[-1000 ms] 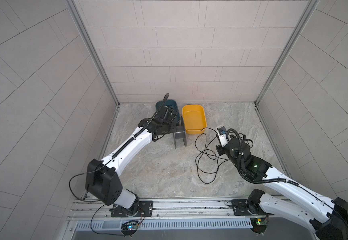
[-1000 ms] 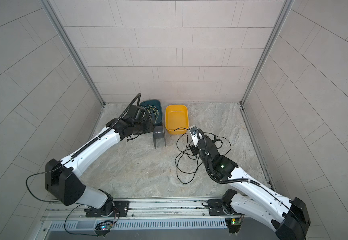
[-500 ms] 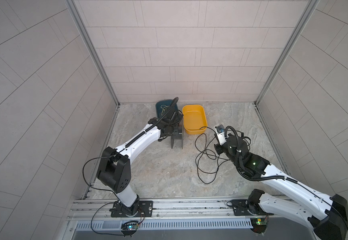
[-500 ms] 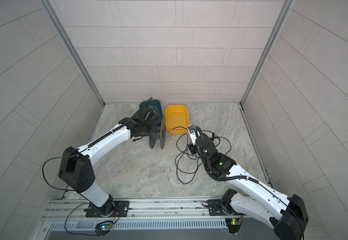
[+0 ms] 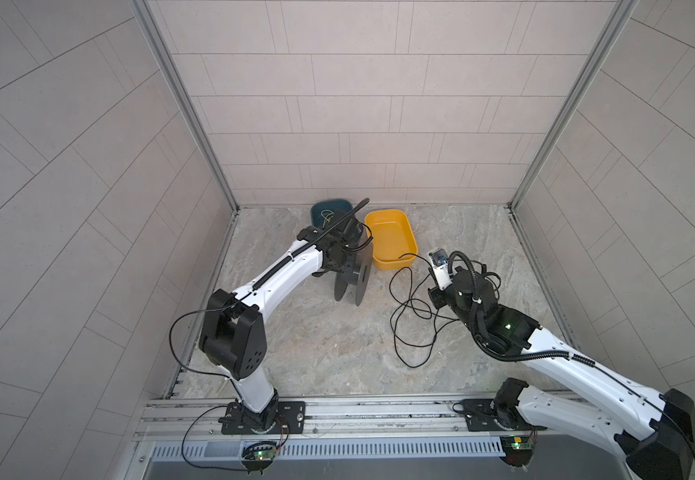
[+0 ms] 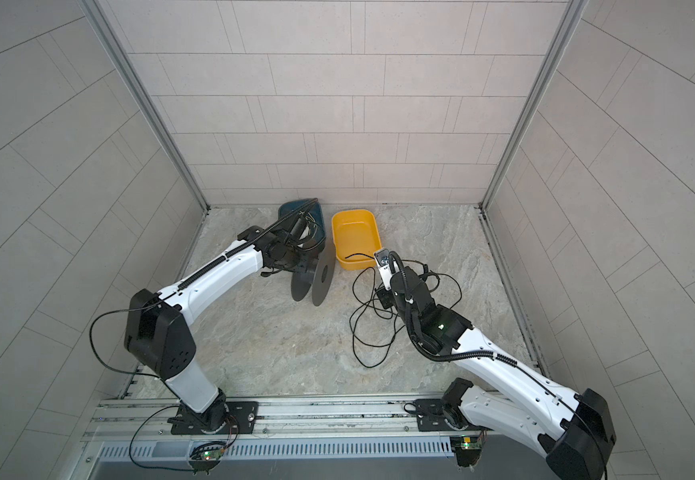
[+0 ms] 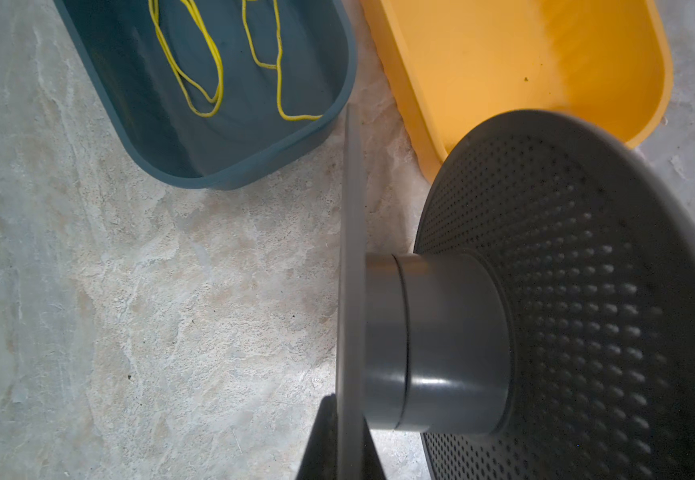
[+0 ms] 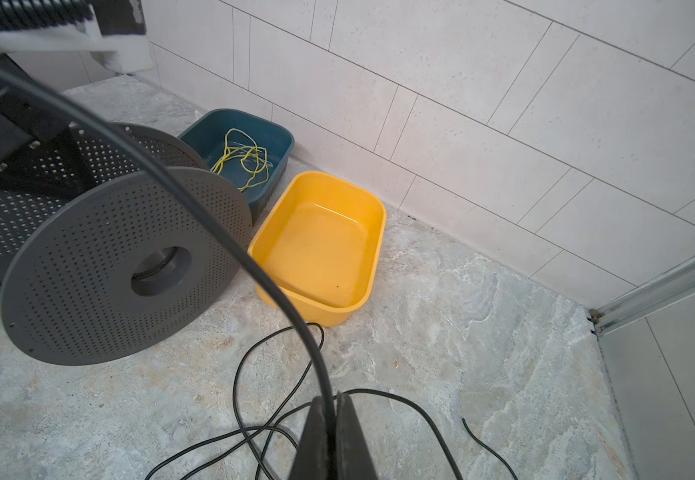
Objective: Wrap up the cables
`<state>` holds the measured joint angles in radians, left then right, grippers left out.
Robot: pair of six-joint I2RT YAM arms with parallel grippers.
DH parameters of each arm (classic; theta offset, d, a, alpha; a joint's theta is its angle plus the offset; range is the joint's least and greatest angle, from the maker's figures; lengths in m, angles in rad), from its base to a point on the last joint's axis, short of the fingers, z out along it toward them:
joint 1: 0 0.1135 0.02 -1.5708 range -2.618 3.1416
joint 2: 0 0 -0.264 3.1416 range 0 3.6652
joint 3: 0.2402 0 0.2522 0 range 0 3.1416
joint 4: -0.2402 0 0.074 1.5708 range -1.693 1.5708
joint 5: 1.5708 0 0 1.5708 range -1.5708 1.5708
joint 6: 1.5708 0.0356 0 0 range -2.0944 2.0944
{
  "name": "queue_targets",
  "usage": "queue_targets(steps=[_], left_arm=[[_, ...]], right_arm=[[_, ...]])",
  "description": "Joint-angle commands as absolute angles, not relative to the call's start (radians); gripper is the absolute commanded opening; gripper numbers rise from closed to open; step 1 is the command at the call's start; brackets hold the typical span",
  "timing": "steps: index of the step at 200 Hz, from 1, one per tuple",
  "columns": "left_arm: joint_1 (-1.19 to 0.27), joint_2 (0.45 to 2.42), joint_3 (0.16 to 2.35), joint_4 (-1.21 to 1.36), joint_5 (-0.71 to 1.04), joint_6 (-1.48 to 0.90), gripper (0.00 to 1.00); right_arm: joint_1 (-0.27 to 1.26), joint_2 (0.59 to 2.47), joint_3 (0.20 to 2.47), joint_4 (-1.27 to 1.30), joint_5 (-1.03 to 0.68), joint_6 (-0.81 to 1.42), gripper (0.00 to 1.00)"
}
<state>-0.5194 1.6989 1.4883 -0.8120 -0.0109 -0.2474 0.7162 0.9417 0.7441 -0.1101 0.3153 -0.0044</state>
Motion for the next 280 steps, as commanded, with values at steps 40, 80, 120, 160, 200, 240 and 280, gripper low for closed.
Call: queue_targets(steps=[40,80,120,160,200,240,280], left_arm=[[-0.522,1.677,1.479,-0.867,0.04,-0.158,0.15],[-0.519,1.671,1.508,-0.905,0.044,-0.147,0.24],[-0.517,1.649,1.528,-0.924,0.054,-0.147,0.37],[-0.512,1.628,1.513,-0.909,0.06,-0.172,0.36],[-0.506,1.613,1.497,-0.908,0.061,-0.178,0.34],[-0.502,1.606,1.476,-0.888,0.074,-0.183,0.16],[-0.501,1.615,1.491,-0.895,0.064,-0.178,0.05]], right_arm=[[0.717,0.978,0.715,0.013,0.326,-0.09,0.0],[0.716,1.038,0.687,0.186,0.302,-0.2,0.0],[0.716,1.116,0.705,0.292,0.309,-0.298,0.0],[0.716,1.174,0.73,0.334,0.347,-0.339,0.0],[0.716,1.171,0.663,0.491,0.33,-0.391,0.0],[0.717,1.161,0.65,0.507,0.316,-0.398,0.0],[0.716,1.162,0.649,0.513,0.324,-0.41,0.0]])
